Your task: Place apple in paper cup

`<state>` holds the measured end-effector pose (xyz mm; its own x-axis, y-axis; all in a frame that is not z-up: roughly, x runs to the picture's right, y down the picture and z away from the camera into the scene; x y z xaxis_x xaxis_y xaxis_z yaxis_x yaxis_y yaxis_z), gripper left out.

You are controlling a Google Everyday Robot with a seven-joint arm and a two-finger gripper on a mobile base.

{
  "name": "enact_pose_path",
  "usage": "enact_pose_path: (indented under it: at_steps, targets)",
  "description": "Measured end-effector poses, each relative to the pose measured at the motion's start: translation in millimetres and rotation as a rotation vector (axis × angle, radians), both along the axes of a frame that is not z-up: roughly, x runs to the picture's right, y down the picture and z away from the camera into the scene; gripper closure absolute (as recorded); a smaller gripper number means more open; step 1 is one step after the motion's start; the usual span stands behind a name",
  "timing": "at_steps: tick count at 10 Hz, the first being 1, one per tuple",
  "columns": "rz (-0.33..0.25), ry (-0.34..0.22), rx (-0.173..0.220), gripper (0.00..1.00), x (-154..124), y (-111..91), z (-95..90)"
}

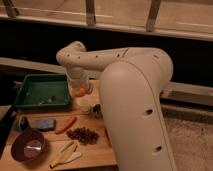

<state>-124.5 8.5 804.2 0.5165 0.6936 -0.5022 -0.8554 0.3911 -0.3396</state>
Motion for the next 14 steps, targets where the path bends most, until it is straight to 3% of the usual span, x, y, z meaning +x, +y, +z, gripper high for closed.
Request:
enact_pose_path:
  at_steps: [1,3,5,8,14]
  targets:
    - [0.013,0.011,-0.012,0.28,6.4,1.9,4.3]
    - [0.04,0.019,-0.041,0.2,13.3,8.3,13.0]
    - [0.074,0.013,-0.062,0.2,21.5,8.7,20.7]
    - [0.064,-0.019,-0.066,0.2,13.0,12.0,21.3]
    - [0.063,-0.018,-0.066,0.2,13.6,12.6,21.6]
